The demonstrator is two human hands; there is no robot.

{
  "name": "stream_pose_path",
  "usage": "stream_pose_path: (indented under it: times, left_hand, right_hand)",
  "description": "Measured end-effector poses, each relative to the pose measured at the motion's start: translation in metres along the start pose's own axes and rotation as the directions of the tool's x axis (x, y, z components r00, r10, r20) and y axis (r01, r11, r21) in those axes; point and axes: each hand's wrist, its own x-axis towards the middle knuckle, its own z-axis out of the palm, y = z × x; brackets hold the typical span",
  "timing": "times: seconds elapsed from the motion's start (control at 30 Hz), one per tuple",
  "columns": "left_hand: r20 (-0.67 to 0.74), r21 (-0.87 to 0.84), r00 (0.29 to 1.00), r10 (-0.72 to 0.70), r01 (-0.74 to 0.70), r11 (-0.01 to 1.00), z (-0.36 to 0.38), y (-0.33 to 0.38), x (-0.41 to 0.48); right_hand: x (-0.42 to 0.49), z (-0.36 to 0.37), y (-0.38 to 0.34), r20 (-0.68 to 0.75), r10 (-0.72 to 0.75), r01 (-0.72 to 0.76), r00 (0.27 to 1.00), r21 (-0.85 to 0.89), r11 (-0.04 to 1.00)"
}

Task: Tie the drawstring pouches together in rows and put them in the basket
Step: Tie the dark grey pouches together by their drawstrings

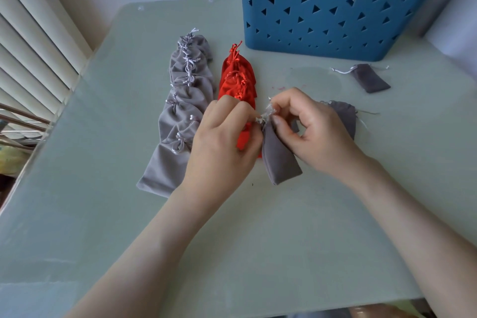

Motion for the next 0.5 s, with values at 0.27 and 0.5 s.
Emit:
stream_pose_path:
  times: [0.27, 0.5]
  left_hand:
    - [0.024, -0.090, 0.999, -0.036, 0.038, 0.995, -0.001, -0.002, -0.001]
    - [0.066, -0.246, 0.995, -0.079, 0.093, 0.965, -0.007, 0.003, 0.000]
  right_hand:
    - [0.001, 0.000, 0.002, 0.022, 0.022, -0.023, 1.000, 0.055, 0.998]
    - [0.001, -0.002, -0.005, 0.049, 0.059, -0.069, 0.997, 0.234, 0.970]
